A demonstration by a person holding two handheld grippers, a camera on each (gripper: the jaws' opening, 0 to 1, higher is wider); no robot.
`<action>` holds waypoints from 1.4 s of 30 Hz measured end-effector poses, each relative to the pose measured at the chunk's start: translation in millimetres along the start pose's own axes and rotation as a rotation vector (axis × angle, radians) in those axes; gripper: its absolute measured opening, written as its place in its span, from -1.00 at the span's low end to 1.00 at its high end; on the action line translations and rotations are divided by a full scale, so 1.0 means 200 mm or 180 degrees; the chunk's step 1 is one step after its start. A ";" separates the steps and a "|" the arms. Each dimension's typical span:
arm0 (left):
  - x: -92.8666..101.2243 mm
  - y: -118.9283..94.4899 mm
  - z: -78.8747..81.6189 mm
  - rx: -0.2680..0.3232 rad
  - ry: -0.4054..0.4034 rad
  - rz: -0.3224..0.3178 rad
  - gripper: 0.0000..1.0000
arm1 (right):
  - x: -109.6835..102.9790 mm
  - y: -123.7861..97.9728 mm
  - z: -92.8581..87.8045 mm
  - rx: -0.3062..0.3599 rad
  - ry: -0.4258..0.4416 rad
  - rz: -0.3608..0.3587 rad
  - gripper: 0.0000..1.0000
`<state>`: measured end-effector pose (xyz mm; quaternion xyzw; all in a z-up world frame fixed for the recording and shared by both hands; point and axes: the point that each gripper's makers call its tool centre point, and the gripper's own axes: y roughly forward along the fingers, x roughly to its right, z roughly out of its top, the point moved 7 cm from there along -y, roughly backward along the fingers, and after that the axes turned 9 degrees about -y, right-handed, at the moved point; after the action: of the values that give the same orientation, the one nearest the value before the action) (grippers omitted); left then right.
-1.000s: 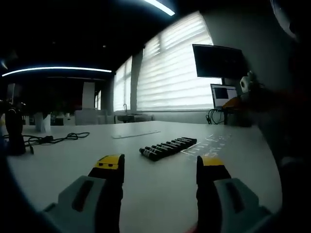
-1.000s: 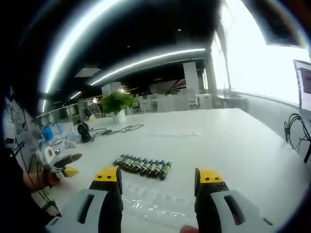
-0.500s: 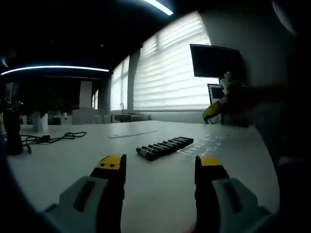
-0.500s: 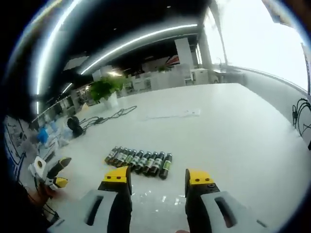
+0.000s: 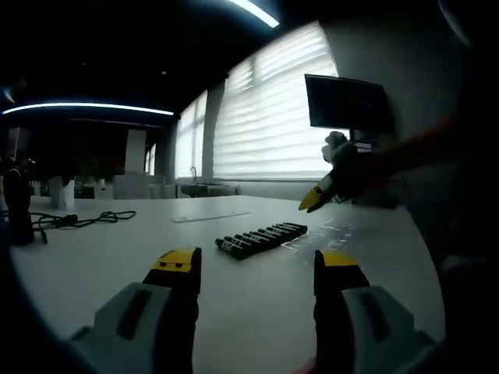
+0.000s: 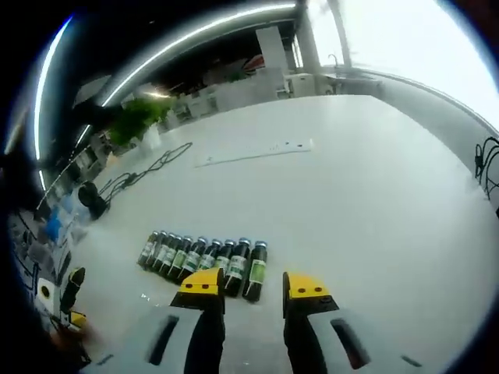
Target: Grip medicine bottles put into box
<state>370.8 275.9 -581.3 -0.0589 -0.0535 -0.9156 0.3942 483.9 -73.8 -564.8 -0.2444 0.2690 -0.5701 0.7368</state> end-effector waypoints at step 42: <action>-0.02 0.00 -0.01 0.0005 -0.0094 0.0019 0.02 | 0.03 0.20 -0.06 -0.0556 -0.0127 -0.0018 -0.86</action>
<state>373.2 277.8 -584.2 -0.0723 -0.0598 -0.9134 0.3961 505.5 -70.1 -600.9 -0.3198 0.3022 -0.5416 0.7163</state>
